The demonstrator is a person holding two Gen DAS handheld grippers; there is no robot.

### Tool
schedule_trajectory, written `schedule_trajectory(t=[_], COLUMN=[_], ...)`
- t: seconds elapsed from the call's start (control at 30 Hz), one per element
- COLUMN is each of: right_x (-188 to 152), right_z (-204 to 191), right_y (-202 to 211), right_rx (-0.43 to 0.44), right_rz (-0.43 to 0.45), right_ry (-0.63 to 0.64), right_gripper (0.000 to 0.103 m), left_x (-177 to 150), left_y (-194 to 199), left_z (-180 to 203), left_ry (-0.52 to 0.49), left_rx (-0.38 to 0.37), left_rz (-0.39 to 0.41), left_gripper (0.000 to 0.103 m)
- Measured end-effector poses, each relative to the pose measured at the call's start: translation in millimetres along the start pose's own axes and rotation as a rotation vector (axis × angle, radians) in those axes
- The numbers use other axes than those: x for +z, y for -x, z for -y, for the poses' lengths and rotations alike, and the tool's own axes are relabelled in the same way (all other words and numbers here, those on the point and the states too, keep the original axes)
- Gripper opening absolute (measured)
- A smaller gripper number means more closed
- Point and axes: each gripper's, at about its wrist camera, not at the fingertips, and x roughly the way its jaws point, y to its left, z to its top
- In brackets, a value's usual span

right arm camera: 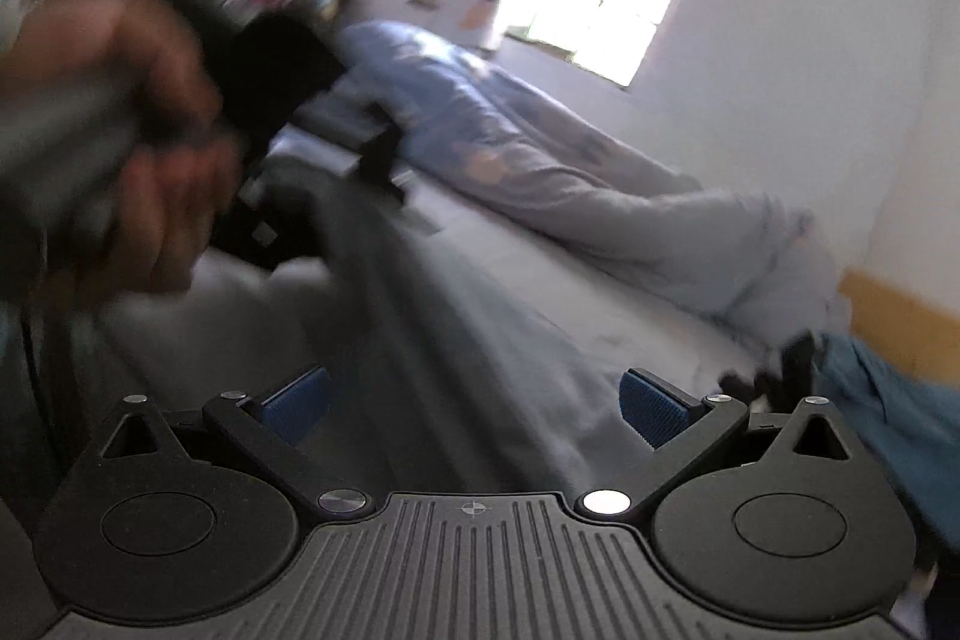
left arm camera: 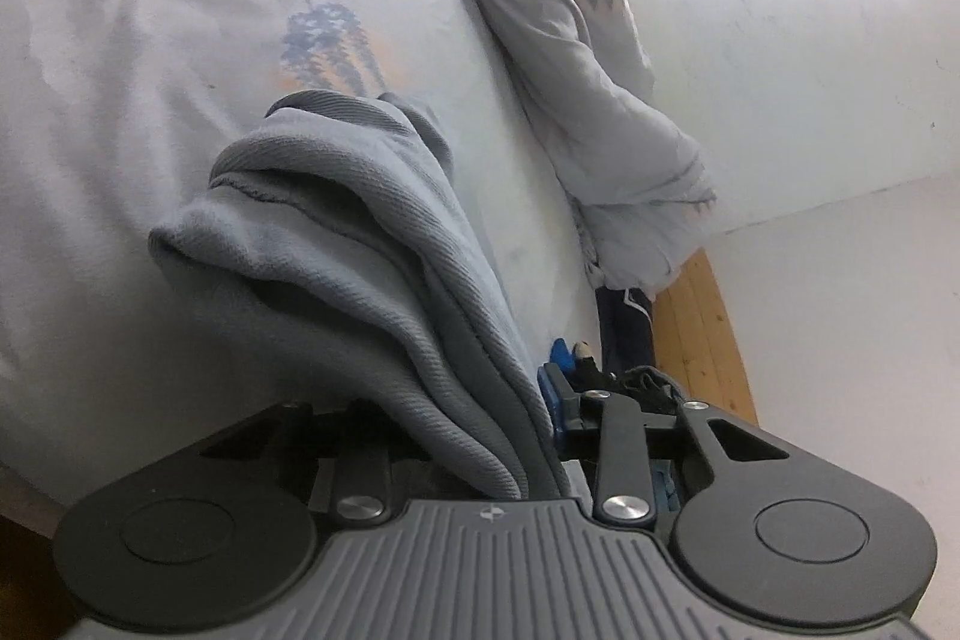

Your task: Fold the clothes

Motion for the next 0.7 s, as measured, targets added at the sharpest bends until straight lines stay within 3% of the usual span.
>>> schedule_trajectory(t=[0.17,0.33,0.37,0.4,0.47,0.53,0.6,0.7], right_x=[-5.9,-13.9,-16.7,-17.9,-15.6,-12.2,-11.3,-7.4], right_z=[-33.3,-35.2,-30.8,-27.8,-25.4,-24.7,-22.2,-19.9], right_y=[-31.4,-54.9,-56.6,-55.8,-51.3,-46.7,-41.4,-35.6], right_rx=[-0.047,-0.179,-0.193,-0.2,-0.195,-0.18,-0.171,-0.176], right_rz=[-0.037,-0.162,-0.177,-0.178,-0.166,-0.165,-0.165,-0.162], right_ry=[0.17,0.197,0.19,0.192,0.195,0.193,0.184,0.142], right_gripper=[0.103,0.099,0.088,0.068,0.044,0.037,0.03,0.029], left_x=[2.5,5.3,5.6,5.1,3.5,2.0,-0.5,-5.2], left_y=[-2.3,-5.6,-5.9,-6.3,-6.1,-4.8,-3.3,-3.6], left_z=[3.8,3.8,3.3,2.4,-0.8,-5.3,-11.8,-16.8], left_ry=[0.004,0.01,0.009,0.006,0.01,0.025,0.038,0.033], left_rx=[-0.019,-0.035,-0.036,-0.033,-0.03,-0.021,0.0,0.025], left_rz=[-0.02,-0.024,-0.024,-0.024,-0.022,-0.015,-0.018,-0.025], left_gripper=[0.032,0.032,0.032,0.033,0.033,0.043,0.046,0.058])
